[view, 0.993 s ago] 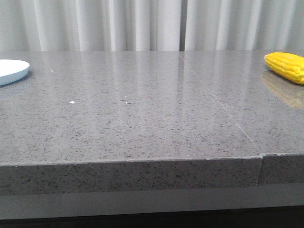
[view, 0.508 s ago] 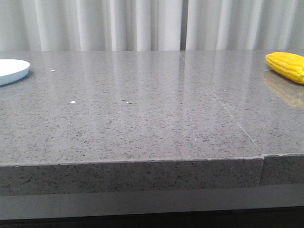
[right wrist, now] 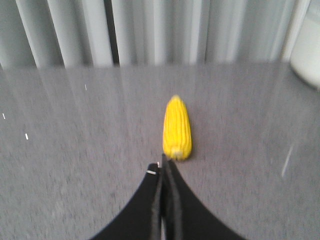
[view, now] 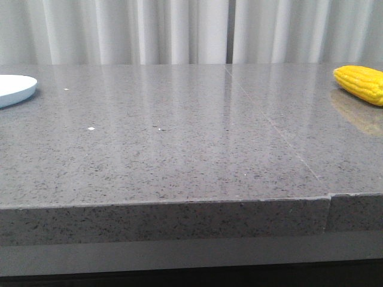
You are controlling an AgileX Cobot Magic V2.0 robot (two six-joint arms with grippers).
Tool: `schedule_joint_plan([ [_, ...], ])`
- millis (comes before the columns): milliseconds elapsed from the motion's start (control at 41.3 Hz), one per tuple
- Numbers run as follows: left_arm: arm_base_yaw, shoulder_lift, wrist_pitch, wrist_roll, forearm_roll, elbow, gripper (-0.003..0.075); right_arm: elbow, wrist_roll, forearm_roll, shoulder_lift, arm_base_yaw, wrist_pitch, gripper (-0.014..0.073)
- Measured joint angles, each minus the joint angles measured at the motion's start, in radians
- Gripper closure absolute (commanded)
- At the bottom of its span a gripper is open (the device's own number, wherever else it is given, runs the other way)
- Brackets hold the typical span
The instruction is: Place corn on plate with both arms
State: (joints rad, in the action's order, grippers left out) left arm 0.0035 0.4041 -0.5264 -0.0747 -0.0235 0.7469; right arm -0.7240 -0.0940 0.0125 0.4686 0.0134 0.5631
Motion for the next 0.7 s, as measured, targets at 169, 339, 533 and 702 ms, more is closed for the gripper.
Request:
schedule_joint_plan([
  [169,0.000,0.062,-0.020,0.000,0.000,-0.005,0.0740,0.000,0.000,0.000,0.096,0.000,0.041,0.0712],
  [339,0.000,0.104,-0.025,0.000,-0.016,-0.022,0.0740,0.000,0.000,0.000,0.171,0.000,0.045,0.0712],
  [533,0.000,0.124,-0.033,0.000,-0.026,-0.024,0.0697,0.000,0.002,0.000,0.235,0.000,0.045,0.0623],
  [702,0.000,0.124,-0.037,0.000,-0.026,-0.025,0.0374,0.000,0.008,0.000,0.259,0.000,0.045,0.0264],
])
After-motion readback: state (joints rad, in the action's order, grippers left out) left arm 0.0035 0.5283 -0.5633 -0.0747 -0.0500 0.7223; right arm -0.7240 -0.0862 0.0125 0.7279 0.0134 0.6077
